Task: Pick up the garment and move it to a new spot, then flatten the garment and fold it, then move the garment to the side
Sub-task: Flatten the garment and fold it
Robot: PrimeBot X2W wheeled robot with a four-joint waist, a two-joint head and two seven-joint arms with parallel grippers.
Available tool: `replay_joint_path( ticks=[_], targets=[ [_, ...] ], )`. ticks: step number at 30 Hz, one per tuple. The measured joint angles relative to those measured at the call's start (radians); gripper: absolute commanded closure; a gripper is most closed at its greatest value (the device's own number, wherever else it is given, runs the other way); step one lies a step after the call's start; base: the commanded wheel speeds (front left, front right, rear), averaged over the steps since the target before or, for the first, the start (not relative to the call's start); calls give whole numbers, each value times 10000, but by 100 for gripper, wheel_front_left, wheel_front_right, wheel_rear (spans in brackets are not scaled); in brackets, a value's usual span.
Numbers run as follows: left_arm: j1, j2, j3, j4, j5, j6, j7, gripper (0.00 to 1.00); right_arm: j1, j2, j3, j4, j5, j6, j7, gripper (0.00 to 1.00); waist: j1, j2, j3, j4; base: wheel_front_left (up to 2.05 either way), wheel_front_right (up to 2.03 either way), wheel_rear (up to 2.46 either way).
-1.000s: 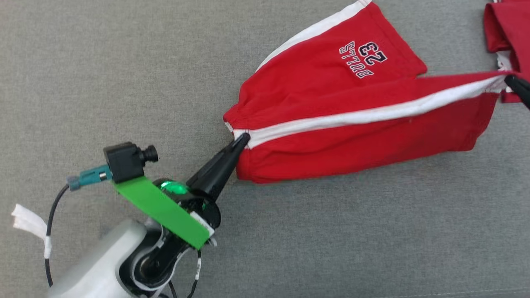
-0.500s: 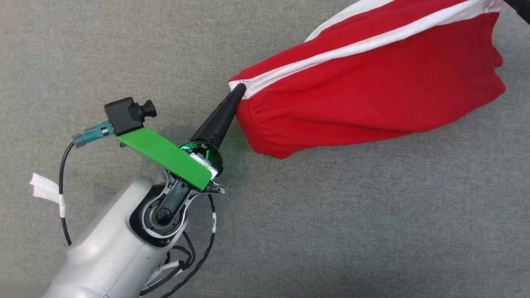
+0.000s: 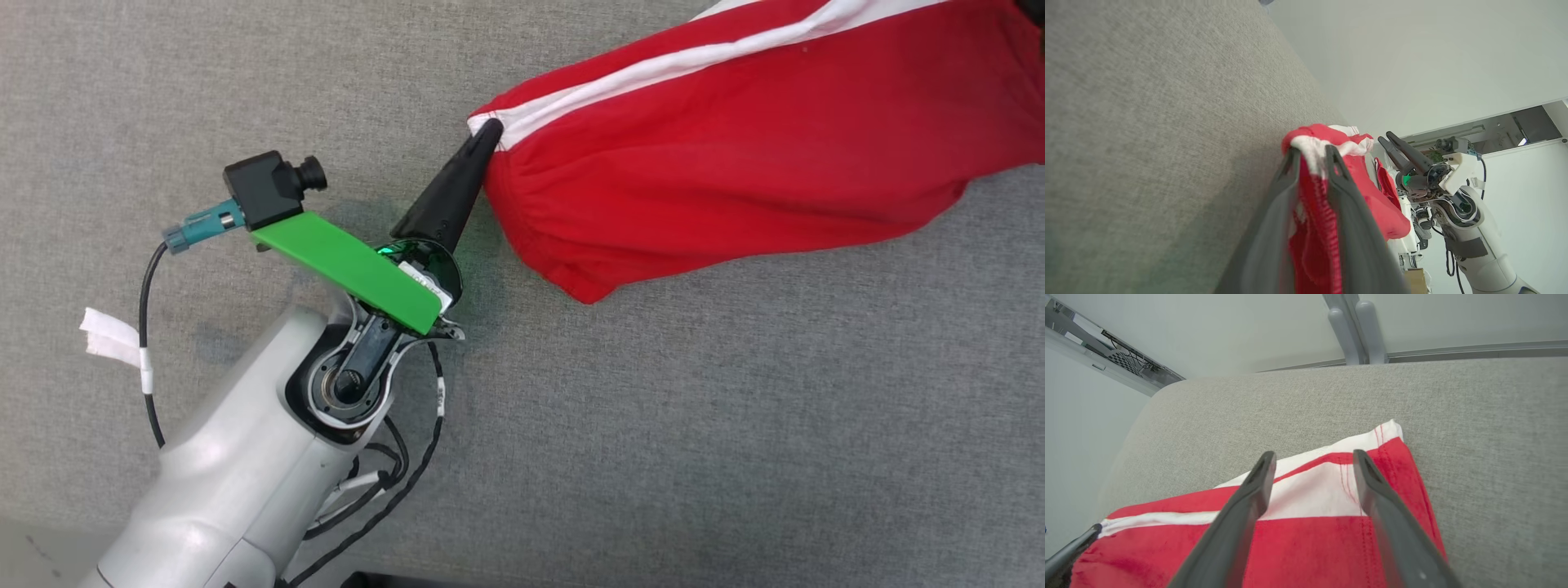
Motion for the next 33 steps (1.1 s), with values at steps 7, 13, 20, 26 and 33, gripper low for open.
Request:
replay_joint_path(
  ticks=[7,13,20,26,33],
  targets=[
    [295,593,-132,196,1720,284,-1218,0,840,-86,-73,-548,-100,0,-1965,0,0,0,-475,-260,0,0,0],
    [1488,757,539,-441,4368,1599,-1597,0,2290,-224,399,-951,-679,0,-3979,0,0,0,-1155,-576,0,0,0],
    [3973,-33,2251,-1854,8243,2568,-1624,0,3479,173,928,-725,-1515,0,-5703,0,0,0,-2116,-950,0,0,0],
    [5463,-566,3116,-2307,10878,2729,-1626,0,4627,731,792,-211,-2290,0,-5948,0,0,0,-3007,-1141,0,0,0],
    [6853,-1402,3544,-2556,13296,2587,-1624,0,6468,1482,-757,194,-3252,0,-5981,0,0,0,-4028,-817,0,0,0]
  ],
)
